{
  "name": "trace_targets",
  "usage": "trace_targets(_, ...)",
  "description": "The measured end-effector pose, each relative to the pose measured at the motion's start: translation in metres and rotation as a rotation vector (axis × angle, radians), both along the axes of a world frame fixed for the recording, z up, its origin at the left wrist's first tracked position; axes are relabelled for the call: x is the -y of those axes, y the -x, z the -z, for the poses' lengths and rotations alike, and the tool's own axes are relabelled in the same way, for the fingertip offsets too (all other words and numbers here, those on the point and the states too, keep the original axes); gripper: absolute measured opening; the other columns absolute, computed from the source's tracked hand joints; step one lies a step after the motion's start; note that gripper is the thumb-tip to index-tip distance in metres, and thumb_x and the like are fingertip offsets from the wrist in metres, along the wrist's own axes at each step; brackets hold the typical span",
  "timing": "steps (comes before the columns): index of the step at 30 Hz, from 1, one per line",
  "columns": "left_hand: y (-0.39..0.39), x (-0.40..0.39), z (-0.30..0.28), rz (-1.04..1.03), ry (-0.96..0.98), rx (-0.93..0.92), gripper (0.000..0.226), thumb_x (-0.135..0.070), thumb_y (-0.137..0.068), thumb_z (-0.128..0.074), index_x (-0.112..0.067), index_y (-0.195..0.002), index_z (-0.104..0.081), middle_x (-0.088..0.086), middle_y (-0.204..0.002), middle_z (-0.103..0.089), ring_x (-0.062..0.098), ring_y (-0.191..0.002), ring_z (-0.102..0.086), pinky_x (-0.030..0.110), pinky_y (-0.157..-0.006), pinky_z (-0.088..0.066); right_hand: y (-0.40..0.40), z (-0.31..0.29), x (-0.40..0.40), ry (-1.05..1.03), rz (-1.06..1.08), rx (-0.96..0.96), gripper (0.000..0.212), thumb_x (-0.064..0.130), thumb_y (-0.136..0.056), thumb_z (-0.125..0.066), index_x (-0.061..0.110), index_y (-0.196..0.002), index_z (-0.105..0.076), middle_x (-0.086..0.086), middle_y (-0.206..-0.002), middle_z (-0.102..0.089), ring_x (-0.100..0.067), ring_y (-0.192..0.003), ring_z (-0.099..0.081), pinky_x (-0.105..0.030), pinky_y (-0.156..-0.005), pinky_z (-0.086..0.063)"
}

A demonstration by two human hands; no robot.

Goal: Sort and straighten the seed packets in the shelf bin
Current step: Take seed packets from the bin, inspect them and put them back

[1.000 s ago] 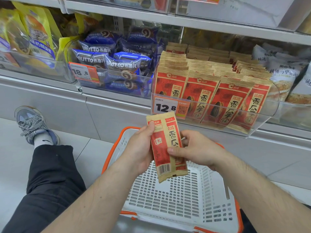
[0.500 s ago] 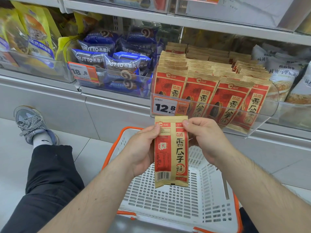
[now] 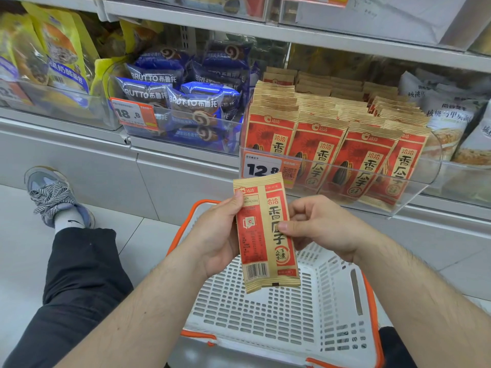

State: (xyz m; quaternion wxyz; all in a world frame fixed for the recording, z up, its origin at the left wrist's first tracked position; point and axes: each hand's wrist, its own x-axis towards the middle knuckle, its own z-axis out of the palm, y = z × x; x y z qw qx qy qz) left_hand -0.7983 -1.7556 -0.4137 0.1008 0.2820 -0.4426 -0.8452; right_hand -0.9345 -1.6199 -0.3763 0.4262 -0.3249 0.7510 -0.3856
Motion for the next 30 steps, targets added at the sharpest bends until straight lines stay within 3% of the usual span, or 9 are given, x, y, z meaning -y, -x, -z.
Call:
trace_targets(2, -0.006, 0.0, 0.004, 0.072, 0.057, 0.019, 0.039, -0.038, -0.103, -0.044, -0.011, -0.119, -0.067, 0.015, -0.111, -0.074, 0.031, -0.1, -0.072, 0.055, -0.089, -0.057, 0.002, -0.003, -0.001, 0.044, 0.03, -0.015, 0.02, 0.011, -0.092, -0.067, -0.005, -0.104, -0.066, -0.015, -0.089, -0.077, -0.033, -0.083, -0.071, -0.045, -0.079, -0.053)
trace_targets(5, -0.018, 0.001, 0.011, 0.181, 0.094, -0.029, 0.035, -0.022, -0.086, -0.061, -0.008, -0.117, -0.067, 0.016, -0.11, -0.074, 0.029, -0.095, -0.073, 0.048, -0.078, -0.062, 0.006, -0.005, -0.002, 0.122, 0.106, -0.022, 0.015, 0.008, -0.092, -0.065, -0.003, -0.102, -0.067, -0.015, -0.086, -0.076, -0.024, -0.075, -0.069, -0.038, -0.071, -0.052)
trace_targets(8, -0.023, 0.005, 0.015, 0.182, 0.075, -0.085, 0.042, -0.01, -0.077, -0.065, -0.006, -0.119, -0.065, 0.016, -0.108, -0.074, 0.028, -0.09, -0.074, 0.041, -0.071, -0.063, 0.009, -0.004, -0.003, 0.146, 0.126, 0.032, 0.021, 0.008, -0.091, -0.065, -0.003, -0.108, -0.065, -0.018, -0.091, -0.076, -0.029, -0.08, -0.069, -0.042, -0.075, -0.054)
trace_targets(12, -0.02, 0.007, 0.013, 0.104, 0.075, -0.096, 0.039, -0.009, -0.08, -0.062, -0.005, -0.118, -0.066, 0.017, -0.108, -0.075, 0.028, -0.09, -0.074, 0.04, -0.071, -0.064, 0.009, -0.005, -0.008, 0.028, -0.08, 0.156, 0.05, 0.007, -0.079, -0.075, 0.009, -0.126, -0.057, -0.025, -0.105, -0.072, -0.037, -0.086, -0.068, -0.041, -0.073, -0.055)
trace_targets(17, -0.02, 0.006, 0.011, 0.097, 0.057, -0.062, 0.037, -0.008, -0.088, -0.059, -0.002, -0.123, -0.064, 0.021, -0.116, -0.071, 0.035, -0.102, -0.071, 0.043, -0.08, -0.062, 0.006, -0.005, -0.009, 0.028, -0.152, 0.155, 0.051, -0.002, -0.082, -0.071, 0.008, -0.129, -0.054, -0.028, -0.102, -0.071, -0.029, -0.074, -0.07, -0.03, -0.062, -0.057)
trace_targets(20, -0.019, 0.003, 0.011, 0.086, 0.128, -0.009, 0.03, -0.003, -0.098, -0.053, -0.005, -0.127, -0.063, 0.016, -0.113, -0.074, 0.03, -0.101, -0.072, 0.043, -0.081, -0.062, 0.001, -0.01, -0.009, -0.017, -0.136, 0.069, 0.048, -0.007, -0.083, -0.071, 0.01, -0.125, -0.055, -0.023, -0.092, -0.074, -0.026, -0.069, -0.07, -0.03, -0.059, -0.057)
trace_targets(23, -0.014, -0.002, 0.008, 0.055, 0.241, 0.055, 0.034, -0.012, -0.098, -0.06, -0.016, -0.132, -0.058, 0.004, -0.112, -0.075, 0.022, -0.104, -0.072, 0.049, -0.092, -0.058, -0.011, -0.013, -0.004, -0.118, -0.169, -0.129, 0.045, -0.004, -0.08, -0.074, 0.014, -0.116, -0.055, -0.014, -0.08, -0.075, -0.026, -0.065, -0.072, -0.034, -0.06, -0.059)
trace_targets(27, -0.006, -0.009, 0.008, 0.073, 0.283, 0.089, 0.055, -0.027, -0.084, -0.079, -0.022, -0.133, -0.054, 0.0, -0.114, -0.073, 0.018, -0.1, -0.073, 0.047, -0.088, -0.059, -0.021, -0.015, 0.0, -0.174, -0.261, -0.298, 0.044, 0.015, -0.076, -0.083, 0.021, -0.108, -0.053, -0.008, -0.078, -0.074, -0.025, -0.07, -0.073, -0.049, -0.071, -0.061)
trace_targets(30, -0.004, -0.009, 0.011, 0.106, 0.313, 0.103, 0.077, -0.032, -0.063, -0.087, -0.023, -0.132, -0.056, 0.001, -0.113, -0.072, 0.018, -0.094, -0.074, 0.044, -0.082, -0.061, -0.021, -0.021, -0.002, -0.112, -0.227, -0.278, 0.035, 0.027, -0.082, -0.079, 0.022, -0.108, -0.057, -0.005, -0.079, -0.074, -0.021, -0.07, -0.073, -0.036, -0.064, -0.059)
